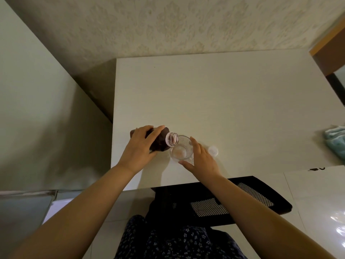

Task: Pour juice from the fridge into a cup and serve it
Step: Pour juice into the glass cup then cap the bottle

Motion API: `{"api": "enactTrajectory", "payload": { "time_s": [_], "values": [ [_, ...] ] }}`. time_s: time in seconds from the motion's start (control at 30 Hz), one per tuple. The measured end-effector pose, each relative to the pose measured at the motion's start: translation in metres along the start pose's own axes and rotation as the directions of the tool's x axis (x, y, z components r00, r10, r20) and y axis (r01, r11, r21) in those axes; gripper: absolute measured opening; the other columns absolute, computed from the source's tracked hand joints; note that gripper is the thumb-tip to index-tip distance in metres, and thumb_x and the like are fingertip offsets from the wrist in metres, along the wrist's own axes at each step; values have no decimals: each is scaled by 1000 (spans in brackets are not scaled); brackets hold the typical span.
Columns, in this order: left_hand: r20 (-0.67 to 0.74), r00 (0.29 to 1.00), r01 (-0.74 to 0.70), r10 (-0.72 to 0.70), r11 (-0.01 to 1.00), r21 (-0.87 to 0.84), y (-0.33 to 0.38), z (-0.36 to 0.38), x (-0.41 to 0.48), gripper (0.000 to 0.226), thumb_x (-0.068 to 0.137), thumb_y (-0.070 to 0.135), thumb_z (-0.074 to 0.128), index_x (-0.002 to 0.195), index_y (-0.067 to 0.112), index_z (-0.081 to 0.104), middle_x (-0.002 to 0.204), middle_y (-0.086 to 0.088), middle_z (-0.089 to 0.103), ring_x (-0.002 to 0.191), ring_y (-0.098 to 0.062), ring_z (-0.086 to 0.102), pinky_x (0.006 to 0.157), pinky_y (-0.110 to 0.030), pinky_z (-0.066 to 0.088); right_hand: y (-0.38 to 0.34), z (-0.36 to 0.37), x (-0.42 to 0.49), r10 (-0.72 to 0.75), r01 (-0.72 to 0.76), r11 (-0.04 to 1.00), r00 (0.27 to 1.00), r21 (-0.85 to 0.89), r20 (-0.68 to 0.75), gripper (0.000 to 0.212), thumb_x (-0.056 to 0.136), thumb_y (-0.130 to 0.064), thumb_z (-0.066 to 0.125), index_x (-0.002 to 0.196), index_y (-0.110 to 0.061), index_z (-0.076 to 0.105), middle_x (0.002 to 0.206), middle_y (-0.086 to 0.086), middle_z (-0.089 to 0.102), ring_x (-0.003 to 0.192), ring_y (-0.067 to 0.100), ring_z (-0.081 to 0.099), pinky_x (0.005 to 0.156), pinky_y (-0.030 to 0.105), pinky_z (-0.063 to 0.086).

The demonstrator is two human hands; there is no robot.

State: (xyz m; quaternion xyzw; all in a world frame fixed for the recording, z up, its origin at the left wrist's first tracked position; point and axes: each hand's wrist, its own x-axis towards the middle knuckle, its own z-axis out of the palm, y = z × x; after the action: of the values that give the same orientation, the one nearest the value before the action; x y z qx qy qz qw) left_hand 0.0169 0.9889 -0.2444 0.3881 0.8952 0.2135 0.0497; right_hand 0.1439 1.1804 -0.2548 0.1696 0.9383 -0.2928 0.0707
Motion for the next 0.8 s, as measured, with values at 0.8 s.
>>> {"api": "enactTrajectory", "payload": {
  "time_s": [0.8],
  "values": [
    [-30, 996, -78, 89, 962, 263, 0, -2, 10, 87, 66, -1, 79, 138, 25, 36, 124, -20, 46, 119, -36, 40, 107, -60, 27, -3, -4, -1, 13, -14, 999, 1000, 30, 21, 89, 82, -50, 61, 147, -18, 9, 147, 2, 34, 133, 19, 35, 94, 36, 44]
  ]
}}
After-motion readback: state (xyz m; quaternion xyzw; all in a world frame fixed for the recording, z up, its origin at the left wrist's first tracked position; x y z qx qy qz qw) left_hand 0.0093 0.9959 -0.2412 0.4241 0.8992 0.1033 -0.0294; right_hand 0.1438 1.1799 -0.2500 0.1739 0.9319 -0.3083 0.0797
